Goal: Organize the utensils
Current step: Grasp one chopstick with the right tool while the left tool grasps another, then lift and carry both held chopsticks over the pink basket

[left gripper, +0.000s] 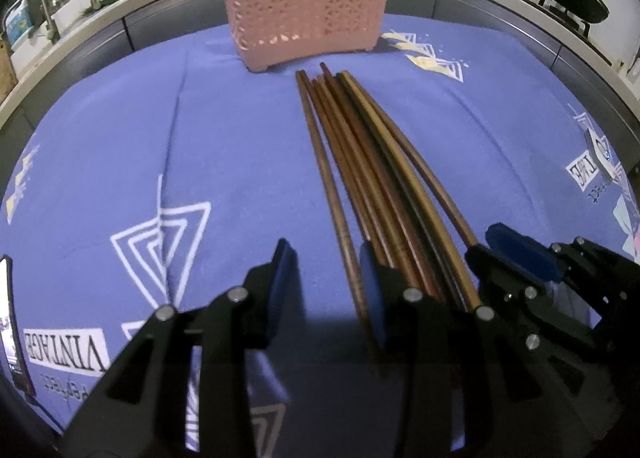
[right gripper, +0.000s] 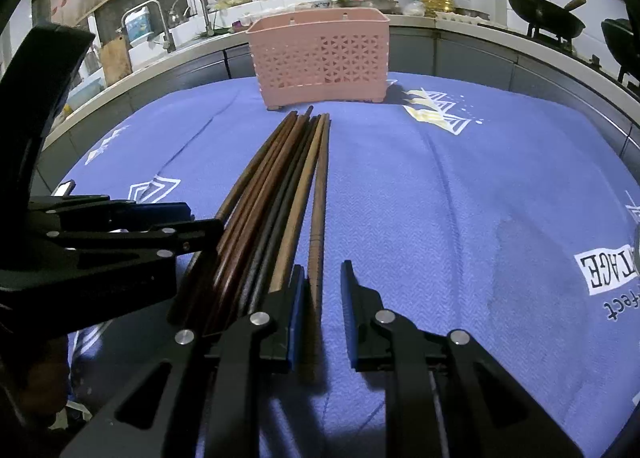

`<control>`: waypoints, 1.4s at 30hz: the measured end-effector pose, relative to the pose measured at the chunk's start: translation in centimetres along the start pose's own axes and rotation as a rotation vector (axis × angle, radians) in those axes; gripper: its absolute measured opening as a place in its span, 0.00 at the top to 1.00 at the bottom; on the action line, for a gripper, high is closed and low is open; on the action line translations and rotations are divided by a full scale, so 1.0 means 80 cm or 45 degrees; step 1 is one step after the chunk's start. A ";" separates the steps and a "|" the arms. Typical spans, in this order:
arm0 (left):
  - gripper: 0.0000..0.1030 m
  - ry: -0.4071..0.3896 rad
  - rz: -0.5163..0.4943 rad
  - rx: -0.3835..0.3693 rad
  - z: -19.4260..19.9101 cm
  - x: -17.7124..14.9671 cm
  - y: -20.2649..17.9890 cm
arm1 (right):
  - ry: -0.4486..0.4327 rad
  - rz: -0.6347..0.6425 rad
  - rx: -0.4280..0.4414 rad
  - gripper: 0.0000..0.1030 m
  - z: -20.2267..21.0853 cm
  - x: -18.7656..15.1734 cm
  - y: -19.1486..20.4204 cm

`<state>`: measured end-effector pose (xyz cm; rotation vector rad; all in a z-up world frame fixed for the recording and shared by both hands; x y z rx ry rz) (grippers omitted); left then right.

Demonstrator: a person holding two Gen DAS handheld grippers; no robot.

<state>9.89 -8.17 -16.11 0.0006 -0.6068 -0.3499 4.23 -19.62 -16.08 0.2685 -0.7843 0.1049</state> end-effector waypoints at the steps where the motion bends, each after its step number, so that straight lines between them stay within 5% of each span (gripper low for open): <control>1: 0.67 -0.001 0.001 0.007 0.000 0.000 0.001 | -0.001 -0.001 -0.002 0.82 0.000 0.000 0.000; 4: 0.74 -0.014 -0.021 0.039 -0.002 0.003 -0.002 | 0.005 0.043 -0.012 0.93 -0.002 0.000 0.006; 5: 0.90 -0.020 -0.024 0.030 -0.002 0.004 -0.003 | 0.008 0.045 -0.016 0.93 -0.002 0.001 0.006; 6: 0.92 -0.023 -0.027 0.026 -0.003 0.005 -0.003 | 0.009 0.038 -0.012 0.93 -0.002 0.001 0.005; 16: 0.94 0.012 -0.018 -0.038 0.019 -0.041 0.049 | 0.104 -0.023 -0.016 0.93 0.026 -0.020 -0.034; 19: 0.84 0.052 -0.061 -0.067 0.025 -0.048 0.054 | 0.155 -0.015 0.022 0.92 0.026 -0.022 -0.033; 35: 0.82 0.096 -0.202 -0.073 -0.056 0.088 0.031 | 0.431 0.002 0.136 0.92 -0.105 0.123 -0.051; 42: 0.84 0.119 -0.198 -0.063 -0.067 0.109 0.029 | 0.545 -0.007 0.157 0.91 -0.143 0.162 -0.054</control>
Point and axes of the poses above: each gripper's, at about its wrist camera, not at the fingertips, and z roughly against the way its jaws point, y to its left, x to its top, the point moved 7 cm from there along -z, roughly the way its jaws point, and after that the axes turned 7 degrees about x, right-handed, at the moved point
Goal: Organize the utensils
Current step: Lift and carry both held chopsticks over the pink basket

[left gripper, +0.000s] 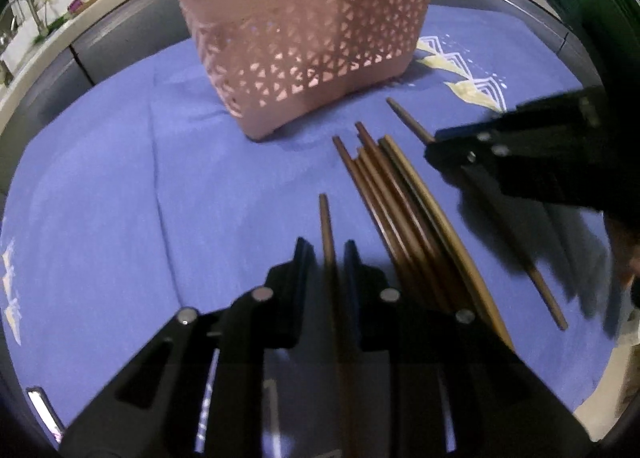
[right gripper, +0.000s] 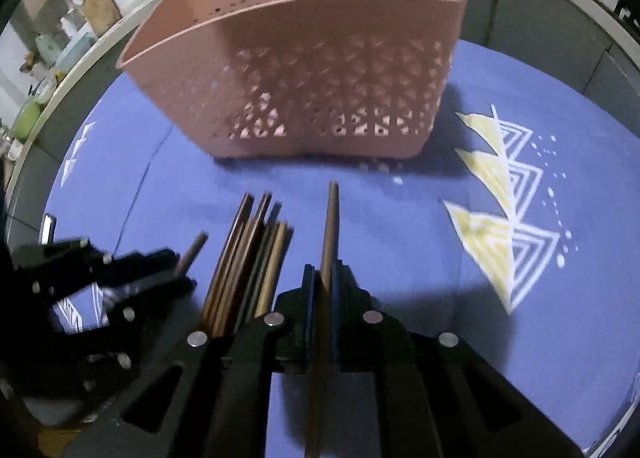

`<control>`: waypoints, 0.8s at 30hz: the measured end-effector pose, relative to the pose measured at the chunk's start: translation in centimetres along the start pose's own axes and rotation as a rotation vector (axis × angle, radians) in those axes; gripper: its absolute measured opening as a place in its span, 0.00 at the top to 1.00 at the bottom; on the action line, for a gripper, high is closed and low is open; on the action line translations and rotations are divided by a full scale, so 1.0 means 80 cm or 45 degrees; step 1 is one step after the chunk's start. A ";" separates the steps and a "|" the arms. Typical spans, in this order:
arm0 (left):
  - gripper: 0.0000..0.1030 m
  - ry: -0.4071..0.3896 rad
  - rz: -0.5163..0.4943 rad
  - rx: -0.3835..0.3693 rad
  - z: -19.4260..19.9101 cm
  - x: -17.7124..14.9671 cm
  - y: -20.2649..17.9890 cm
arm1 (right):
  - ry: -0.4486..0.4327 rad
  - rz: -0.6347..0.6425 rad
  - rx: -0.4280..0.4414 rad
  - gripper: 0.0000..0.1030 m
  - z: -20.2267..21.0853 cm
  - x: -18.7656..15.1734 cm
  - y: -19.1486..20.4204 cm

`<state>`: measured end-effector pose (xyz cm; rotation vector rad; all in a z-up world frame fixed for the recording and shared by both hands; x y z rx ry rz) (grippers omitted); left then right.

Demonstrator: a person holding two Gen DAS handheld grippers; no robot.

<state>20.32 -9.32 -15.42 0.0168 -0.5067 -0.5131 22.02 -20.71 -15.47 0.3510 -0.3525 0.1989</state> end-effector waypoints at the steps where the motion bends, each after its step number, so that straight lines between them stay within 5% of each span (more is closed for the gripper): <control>1: 0.85 -0.004 -0.007 0.011 0.000 0.001 -0.002 | 0.005 -0.004 -0.008 0.91 -0.002 0.005 -0.002; 3: 0.95 -0.003 -0.014 0.000 0.001 0.002 -0.008 | -0.002 0.008 -0.037 0.91 -0.004 0.014 -0.003; 6: 0.95 -0.030 -0.012 0.025 0.002 0.003 -0.010 | -0.021 0.062 -0.103 0.94 -0.007 0.017 0.002; 9: 0.96 -0.038 0.020 0.008 0.008 0.002 -0.005 | -0.054 0.027 -0.044 0.95 0.001 0.004 0.010; 15: 0.96 -0.271 0.082 -0.113 0.111 0.012 0.017 | -0.370 0.079 0.147 0.95 0.100 -0.030 0.037; 24: 0.96 -0.622 0.156 -0.176 0.268 0.036 0.054 | -0.876 0.186 0.134 0.95 0.252 -0.021 0.070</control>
Point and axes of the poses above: each gripper's, at about its wrist camera, not at the fingertips, and z roughly against the way its jaws point, y to its left, x to its top, the point moved 7 cm from there along -z, roughly the way its jaws point, and after that the axes turned 7 degrees about x, right-handed, at the moved point
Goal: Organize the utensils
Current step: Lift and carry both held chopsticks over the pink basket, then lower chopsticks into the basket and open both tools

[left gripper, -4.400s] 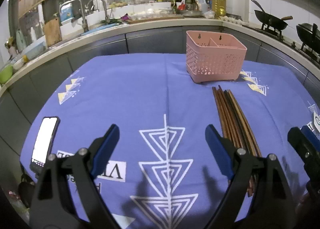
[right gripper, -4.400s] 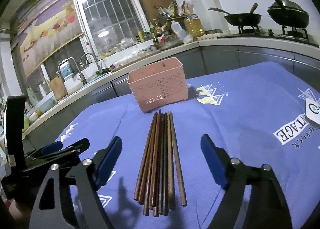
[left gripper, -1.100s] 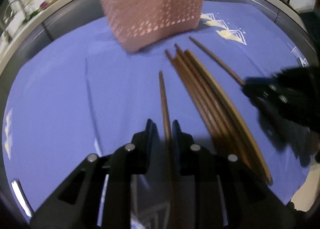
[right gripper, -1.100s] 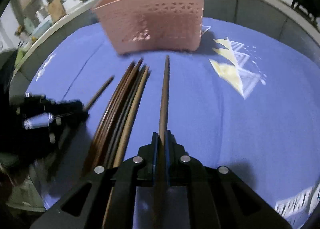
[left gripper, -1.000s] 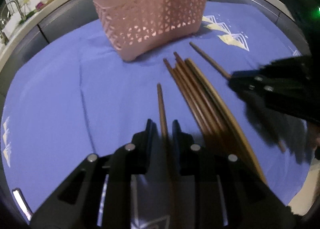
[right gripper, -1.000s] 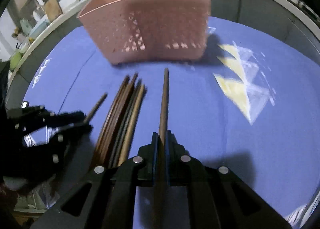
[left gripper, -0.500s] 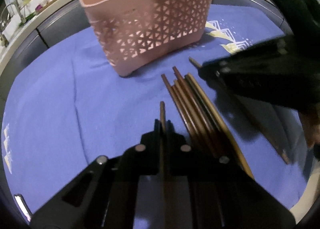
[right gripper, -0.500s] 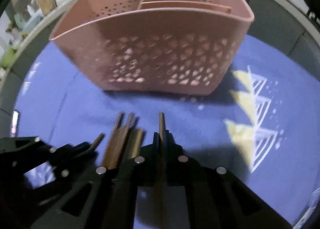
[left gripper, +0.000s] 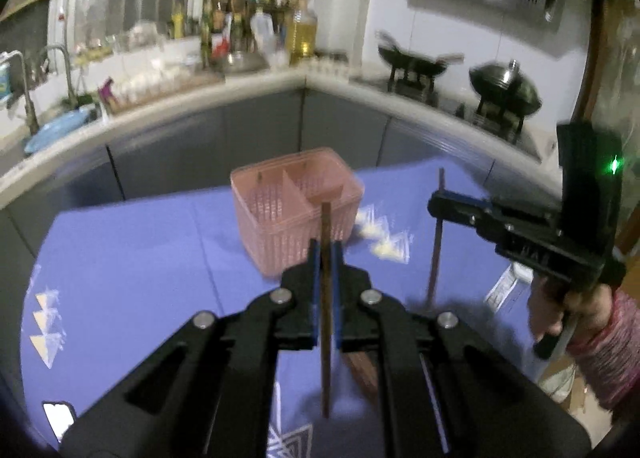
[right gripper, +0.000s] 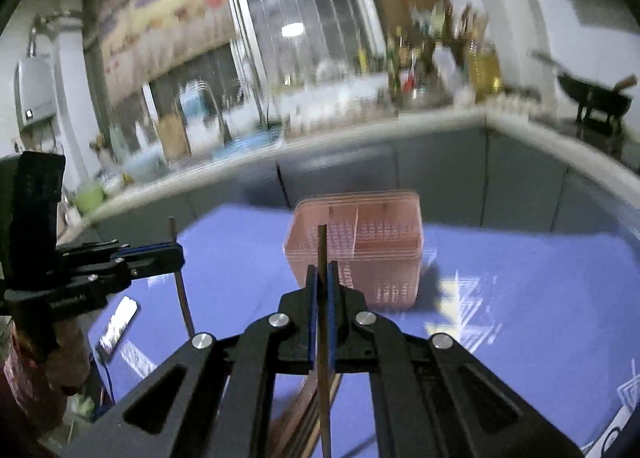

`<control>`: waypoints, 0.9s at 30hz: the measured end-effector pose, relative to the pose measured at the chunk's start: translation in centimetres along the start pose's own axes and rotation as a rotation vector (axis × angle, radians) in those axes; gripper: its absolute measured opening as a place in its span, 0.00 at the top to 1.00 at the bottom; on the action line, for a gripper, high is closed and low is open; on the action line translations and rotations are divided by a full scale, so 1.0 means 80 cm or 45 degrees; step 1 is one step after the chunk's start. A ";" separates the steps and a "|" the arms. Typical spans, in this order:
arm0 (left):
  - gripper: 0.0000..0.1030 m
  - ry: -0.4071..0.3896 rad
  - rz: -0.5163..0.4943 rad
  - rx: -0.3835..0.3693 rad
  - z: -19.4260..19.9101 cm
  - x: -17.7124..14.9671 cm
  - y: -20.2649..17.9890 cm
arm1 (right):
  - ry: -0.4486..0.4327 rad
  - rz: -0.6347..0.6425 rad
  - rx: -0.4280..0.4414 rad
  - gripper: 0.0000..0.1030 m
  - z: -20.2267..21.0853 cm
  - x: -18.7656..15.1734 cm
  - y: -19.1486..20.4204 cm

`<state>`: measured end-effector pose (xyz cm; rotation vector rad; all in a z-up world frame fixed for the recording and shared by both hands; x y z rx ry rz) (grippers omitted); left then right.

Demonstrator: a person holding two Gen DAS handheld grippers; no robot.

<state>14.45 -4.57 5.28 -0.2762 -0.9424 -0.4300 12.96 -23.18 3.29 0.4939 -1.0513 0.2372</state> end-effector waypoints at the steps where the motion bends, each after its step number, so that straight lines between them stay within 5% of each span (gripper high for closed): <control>1: 0.96 -0.032 0.008 -0.001 0.005 0.015 -0.001 | -0.035 0.008 -0.007 0.95 -0.002 0.012 0.003; 12: 0.96 -0.362 0.231 0.128 0.030 0.199 0.053 | -0.428 -0.001 -0.067 0.95 -0.015 0.179 -0.002; 15: 0.96 -0.360 0.240 0.165 0.001 0.218 0.061 | -0.483 0.013 -0.091 0.95 -0.034 0.201 -0.004; 19: 0.96 -0.324 0.195 0.256 -0.055 0.207 0.066 | -0.434 0.024 -0.114 0.95 -0.089 0.191 -0.020; 27: 0.95 -0.121 0.160 0.245 -0.152 0.149 0.068 | -0.147 -0.031 -0.080 0.95 -0.186 0.117 -0.053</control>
Point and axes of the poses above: each gripper's, at about its wrist camera, not at the fingertips, and z roughly against the way its jaws point, y to its left, x to its top, the point moved 7 cm from there along -z, roughly the way its jaws point, and after that the axes turned 7 degrees about x, right-handed, at the moved point
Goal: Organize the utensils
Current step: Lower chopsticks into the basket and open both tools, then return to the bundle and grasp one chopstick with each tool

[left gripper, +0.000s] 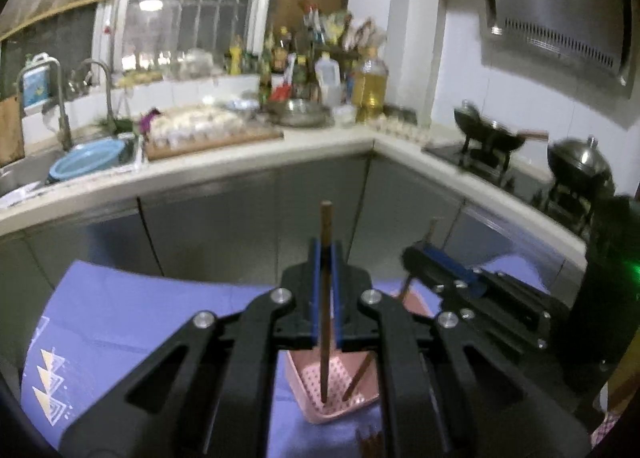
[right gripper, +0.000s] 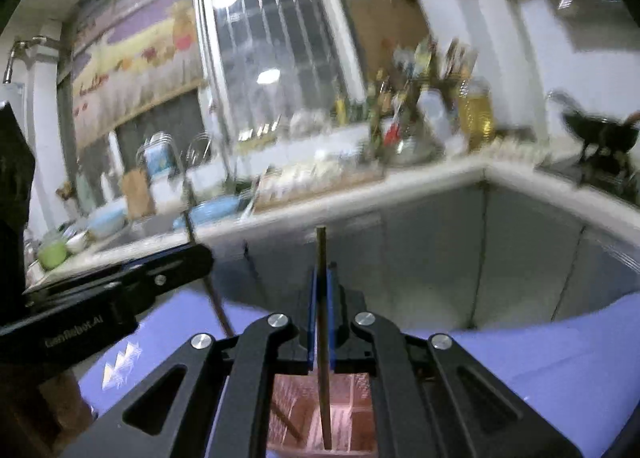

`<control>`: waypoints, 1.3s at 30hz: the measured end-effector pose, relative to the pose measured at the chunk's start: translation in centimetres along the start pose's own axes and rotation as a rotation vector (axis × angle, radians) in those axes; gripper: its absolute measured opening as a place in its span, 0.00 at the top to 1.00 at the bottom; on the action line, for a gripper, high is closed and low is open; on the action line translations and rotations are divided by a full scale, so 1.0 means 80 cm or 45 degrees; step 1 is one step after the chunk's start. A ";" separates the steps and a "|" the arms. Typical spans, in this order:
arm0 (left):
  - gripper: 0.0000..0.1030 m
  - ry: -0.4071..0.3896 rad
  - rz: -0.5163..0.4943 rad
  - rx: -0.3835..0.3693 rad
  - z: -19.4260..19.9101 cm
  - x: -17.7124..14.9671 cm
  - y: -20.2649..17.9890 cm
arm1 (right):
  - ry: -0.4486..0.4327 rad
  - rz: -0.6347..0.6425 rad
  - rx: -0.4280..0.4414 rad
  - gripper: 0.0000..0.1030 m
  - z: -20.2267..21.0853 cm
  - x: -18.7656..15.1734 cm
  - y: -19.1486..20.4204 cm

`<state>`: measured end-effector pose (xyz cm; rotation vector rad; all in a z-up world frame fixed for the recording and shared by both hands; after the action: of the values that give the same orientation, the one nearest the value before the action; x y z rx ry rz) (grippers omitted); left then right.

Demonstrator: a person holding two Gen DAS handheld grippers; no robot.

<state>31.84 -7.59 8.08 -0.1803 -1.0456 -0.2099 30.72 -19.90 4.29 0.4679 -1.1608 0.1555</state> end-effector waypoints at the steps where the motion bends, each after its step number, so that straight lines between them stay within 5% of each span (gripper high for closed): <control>1: 0.95 0.030 -0.009 0.000 -0.008 -0.009 -0.001 | 0.037 -0.016 0.012 0.95 -0.007 -0.008 -0.002; 4: 0.94 0.099 -0.021 0.012 -0.023 -0.027 -0.004 | 0.087 -0.048 0.038 0.94 -0.014 -0.020 0.000; 6: 0.73 0.128 -0.026 0.031 -0.027 -0.034 -0.004 | 0.113 -0.080 0.048 0.94 -0.016 -0.024 -0.001; 8: 0.65 0.099 -0.011 0.053 -0.018 -0.034 0.001 | 0.112 -0.104 0.046 0.94 -0.010 -0.024 -0.002; 18: 0.65 -0.021 0.072 0.047 0.075 -0.036 0.019 | 0.051 -0.093 0.065 0.87 0.049 -0.009 0.026; 23: 0.60 0.022 0.064 0.008 0.112 -0.095 0.022 | -0.019 -0.140 0.118 0.46 0.108 -0.041 0.049; 27: 0.61 0.200 0.030 -0.038 0.111 -0.198 0.021 | 0.048 -0.175 0.059 0.47 0.151 -0.122 0.046; 32: 0.61 0.451 -0.037 -0.156 0.102 -0.323 -0.005 | 0.329 -0.293 -0.191 0.78 0.187 -0.291 0.011; 35: 0.62 0.508 -0.109 -0.207 0.105 -0.367 -0.032 | 0.429 -0.289 -0.230 0.80 0.207 -0.343 0.017; 39: 0.64 0.556 -0.143 -0.225 0.100 -0.390 -0.055 | 0.479 -0.233 -0.207 0.80 0.214 -0.355 0.037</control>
<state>8.89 -7.22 -14.96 -0.2235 -0.6025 -0.4241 3.86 -21.24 -15.32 0.3786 -0.7510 -0.0110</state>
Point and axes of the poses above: each gripper's, at about its wrist camera, not at the fingertips, and z roughly against the way its jaws point, y to its left, x to its top, the point moved 7 cm from there along -z, roughly the way its jaws point, and after that the axes turned 7 degrees about x, right-handed, at the moved point
